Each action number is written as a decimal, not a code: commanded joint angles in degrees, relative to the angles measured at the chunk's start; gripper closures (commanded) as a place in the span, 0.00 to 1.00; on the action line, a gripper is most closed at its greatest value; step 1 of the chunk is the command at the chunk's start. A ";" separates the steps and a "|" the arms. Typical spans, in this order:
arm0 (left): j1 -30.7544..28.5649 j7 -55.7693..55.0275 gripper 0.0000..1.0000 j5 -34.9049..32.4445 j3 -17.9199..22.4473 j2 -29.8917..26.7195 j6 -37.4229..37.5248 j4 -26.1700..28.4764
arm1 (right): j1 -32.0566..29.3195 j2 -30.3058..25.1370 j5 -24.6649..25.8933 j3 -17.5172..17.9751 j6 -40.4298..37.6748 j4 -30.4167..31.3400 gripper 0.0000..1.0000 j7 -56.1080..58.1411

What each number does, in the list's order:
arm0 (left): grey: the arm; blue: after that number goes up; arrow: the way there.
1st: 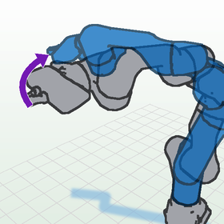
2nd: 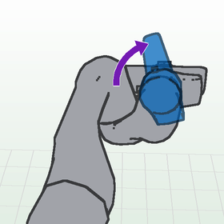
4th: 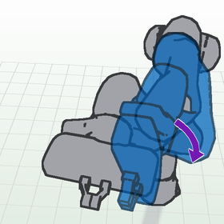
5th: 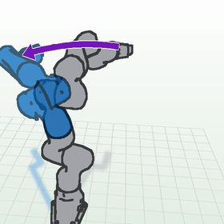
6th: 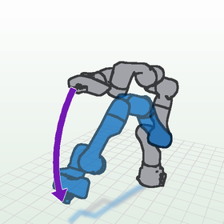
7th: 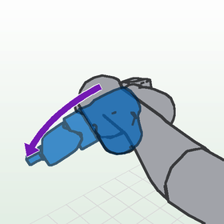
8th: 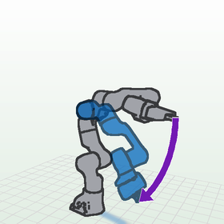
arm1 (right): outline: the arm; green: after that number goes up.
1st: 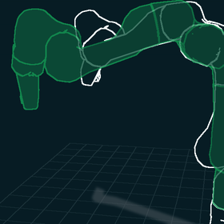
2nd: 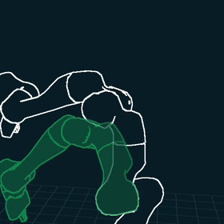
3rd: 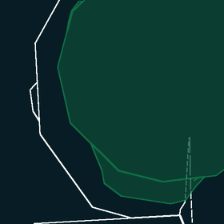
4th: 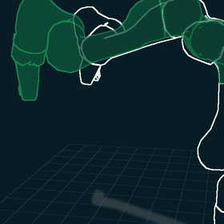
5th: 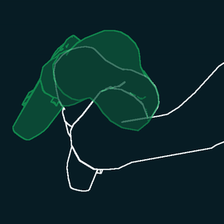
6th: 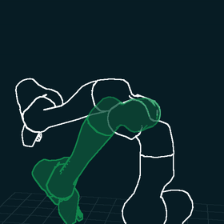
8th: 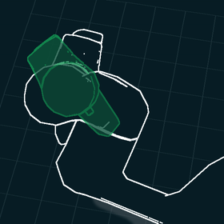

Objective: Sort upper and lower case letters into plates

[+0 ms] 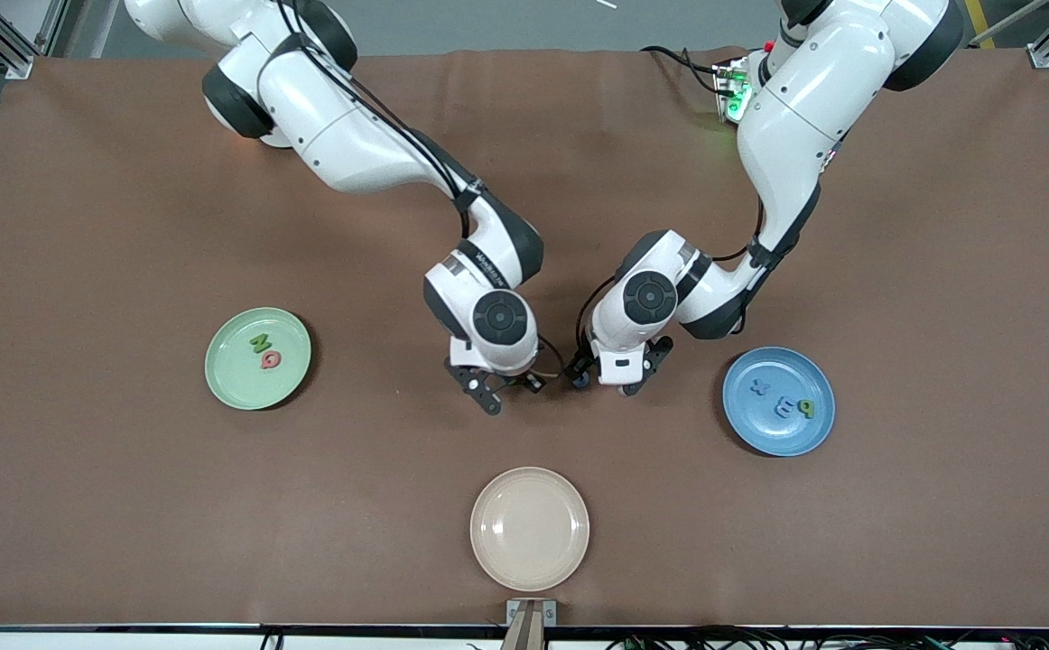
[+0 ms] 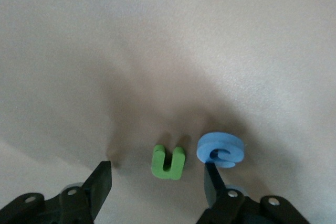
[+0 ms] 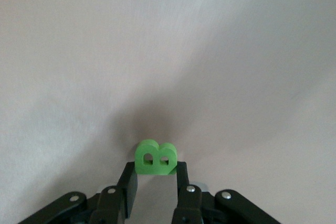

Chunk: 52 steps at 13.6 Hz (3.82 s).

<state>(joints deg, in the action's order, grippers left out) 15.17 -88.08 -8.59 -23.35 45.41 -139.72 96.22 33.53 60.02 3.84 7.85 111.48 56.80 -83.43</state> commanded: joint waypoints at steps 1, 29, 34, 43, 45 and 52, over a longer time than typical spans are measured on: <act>-0.14 -1.39 0.23 0.07 0.15 -0.85 0.94 2.39 | -4.60 -6.83 0.99 0.77 -8.00 2.87 1.00 8.96; -25.18 33.75 0.16 -1.60 0.94 -11.58 18.08 1.42 | -36.98 -37.70 2.49 1.12 25.11 60.71 0.00 56.59; -26.33 39.19 0.00 -8.10 0.85 -18.76 24.22 -0.25 | -19.41 -33.76 2.13 1.12 25.02 53.61 0.00 24.43; -34.06 74.77 0.00 -4.70 0.50 -33.97 40.83 -7.63 | -2.51 -8.71 -9.53 1.21 15.96 13.98 0.00 -11.56; -36.60 79.53 0.00 -0.48 0.59 -36.70 42.59 -7.54 | -0.67 -3.54 -10.52 1.21 16.05 5.91 0.00 -17.08; -36.97 85.62 0.00 5.15 2.52 -42.51 47.78 -7.10 | 2.85 5.18 -15.27 1.29 32.21 2.35 0.00 -24.66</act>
<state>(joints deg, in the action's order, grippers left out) -22.04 -4.20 -5.65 -21.71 5.21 -93.56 88.29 35.12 62.32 -10.24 9.41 141.34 61.92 -105.90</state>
